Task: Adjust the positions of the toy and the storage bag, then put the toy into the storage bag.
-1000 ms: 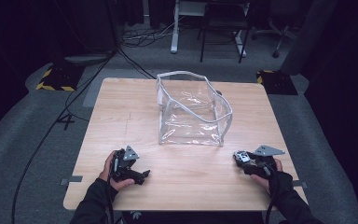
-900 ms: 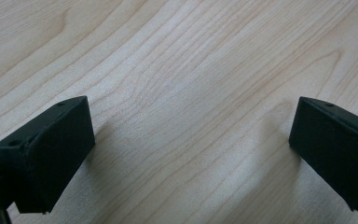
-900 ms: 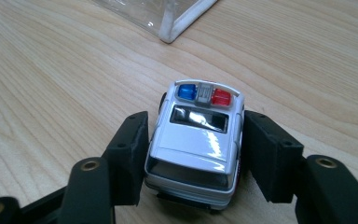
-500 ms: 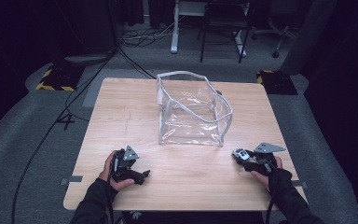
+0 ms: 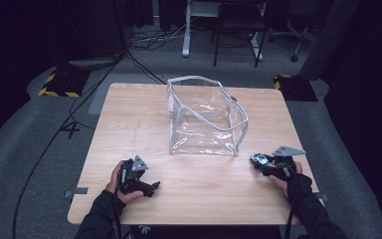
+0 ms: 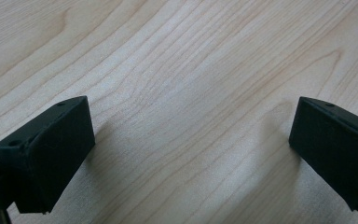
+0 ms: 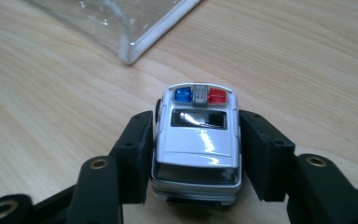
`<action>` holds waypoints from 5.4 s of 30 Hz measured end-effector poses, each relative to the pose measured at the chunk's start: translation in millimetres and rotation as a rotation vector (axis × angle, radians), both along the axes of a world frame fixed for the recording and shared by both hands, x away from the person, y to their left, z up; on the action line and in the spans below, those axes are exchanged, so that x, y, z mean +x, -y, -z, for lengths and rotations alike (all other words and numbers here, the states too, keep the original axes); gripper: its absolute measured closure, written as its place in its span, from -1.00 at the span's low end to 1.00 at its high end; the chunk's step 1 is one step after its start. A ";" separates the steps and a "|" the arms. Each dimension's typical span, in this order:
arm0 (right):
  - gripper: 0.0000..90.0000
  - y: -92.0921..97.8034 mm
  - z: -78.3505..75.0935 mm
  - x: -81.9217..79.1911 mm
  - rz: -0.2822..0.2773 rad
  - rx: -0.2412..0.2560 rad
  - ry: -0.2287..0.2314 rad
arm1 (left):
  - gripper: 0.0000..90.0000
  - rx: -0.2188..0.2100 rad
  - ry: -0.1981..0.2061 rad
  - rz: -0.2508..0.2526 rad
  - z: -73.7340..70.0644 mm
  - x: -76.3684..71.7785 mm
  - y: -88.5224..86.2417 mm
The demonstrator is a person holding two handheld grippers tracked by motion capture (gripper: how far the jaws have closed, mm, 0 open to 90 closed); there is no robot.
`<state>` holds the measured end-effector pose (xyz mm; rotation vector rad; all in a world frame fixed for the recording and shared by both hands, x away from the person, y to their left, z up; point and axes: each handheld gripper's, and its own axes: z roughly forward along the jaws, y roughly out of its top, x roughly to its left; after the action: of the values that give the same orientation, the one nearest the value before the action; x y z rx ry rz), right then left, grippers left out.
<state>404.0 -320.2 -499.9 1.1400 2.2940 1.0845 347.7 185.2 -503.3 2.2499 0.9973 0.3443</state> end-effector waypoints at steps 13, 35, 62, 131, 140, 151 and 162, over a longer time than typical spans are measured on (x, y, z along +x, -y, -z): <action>0.07 20.9 0.6 43.4 0.102 0.006 0.018 | -0.99 0.003 0.003 0.000 -0.1 0.1 -0.1; 0.07 28.1 0.7 90.6 0.171 0.008 0.012 | -0.99 0.000 0.000 0.000 0.0 0.0 0.0; -0.38 38.9 0.3 84.8 0.146 -0.031 -0.021 | -0.99 0.001 0.000 0.001 0.0 0.0 -0.1; 0.08 44.7 -21.8 68.2 0.123 0.114 0.148 | -1.00 -0.002 -0.001 0.006 0.2 0.8 -0.4; 0.08 43.5 -24.9 68.0 0.121 0.101 0.153 | -1.00 -0.001 -0.001 0.006 0.2 0.9 -0.5; 0.08 40.9 -27.2 67.0 0.120 0.107 0.156 | -1.00 -0.001 -0.001 0.006 0.2 0.9 -0.5; 0.08 37.0 -28.1 66.3 0.120 0.109 0.156 | -1.00 -0.002 -0.001 0.005 0.2 0.9 -0.4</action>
<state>470.3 -357.2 -471.8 1.1731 2.0432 1.2194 348.6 185.6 -503.6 2.2512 0.9922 0.3397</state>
